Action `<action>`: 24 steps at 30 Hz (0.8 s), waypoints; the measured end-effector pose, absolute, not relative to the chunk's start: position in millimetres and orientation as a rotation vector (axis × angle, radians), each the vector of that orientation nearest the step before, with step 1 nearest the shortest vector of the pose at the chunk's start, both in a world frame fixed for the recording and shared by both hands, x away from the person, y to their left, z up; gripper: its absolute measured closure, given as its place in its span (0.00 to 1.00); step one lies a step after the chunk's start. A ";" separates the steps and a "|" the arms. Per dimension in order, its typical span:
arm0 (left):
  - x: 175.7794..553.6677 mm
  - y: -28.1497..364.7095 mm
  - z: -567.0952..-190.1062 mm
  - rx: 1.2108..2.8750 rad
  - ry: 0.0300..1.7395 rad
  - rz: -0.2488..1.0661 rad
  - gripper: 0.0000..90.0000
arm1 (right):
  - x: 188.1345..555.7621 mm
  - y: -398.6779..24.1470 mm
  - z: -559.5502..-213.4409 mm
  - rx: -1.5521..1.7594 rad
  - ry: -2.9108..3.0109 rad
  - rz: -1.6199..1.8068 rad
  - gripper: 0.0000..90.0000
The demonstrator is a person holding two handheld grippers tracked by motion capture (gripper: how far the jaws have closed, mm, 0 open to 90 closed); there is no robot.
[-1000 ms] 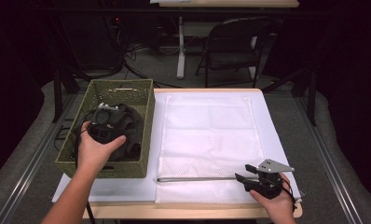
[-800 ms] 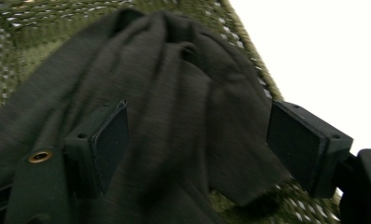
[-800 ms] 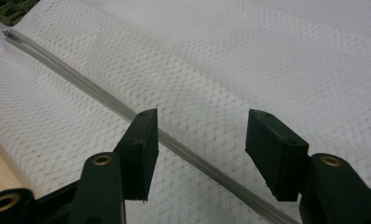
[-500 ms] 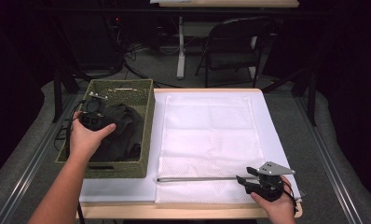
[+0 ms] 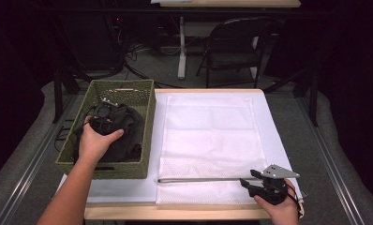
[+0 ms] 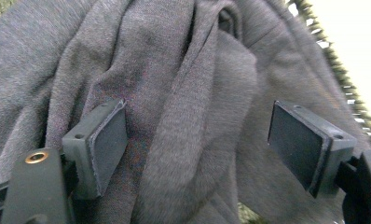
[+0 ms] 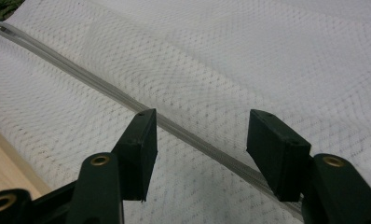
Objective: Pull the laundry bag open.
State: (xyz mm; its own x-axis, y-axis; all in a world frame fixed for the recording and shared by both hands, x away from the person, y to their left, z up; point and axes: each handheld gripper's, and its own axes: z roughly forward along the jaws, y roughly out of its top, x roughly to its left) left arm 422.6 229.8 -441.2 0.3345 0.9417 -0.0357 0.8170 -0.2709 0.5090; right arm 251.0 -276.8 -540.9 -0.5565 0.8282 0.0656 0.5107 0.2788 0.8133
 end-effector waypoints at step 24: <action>447.8 273.3 -447.0 2.176 1.703 0.457 0.00 | 250.2 -278.3 -542.6 1.209 2.189 1.168 0.47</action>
State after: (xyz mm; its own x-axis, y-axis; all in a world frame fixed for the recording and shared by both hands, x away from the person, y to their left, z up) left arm 447.8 273.3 -447.0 0.2298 0.9723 0.0430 0.8632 -0.2240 0.4525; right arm 250.2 -278.3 -542.6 -0.5582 0.8274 0.0620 0.5123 0.2849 0.8102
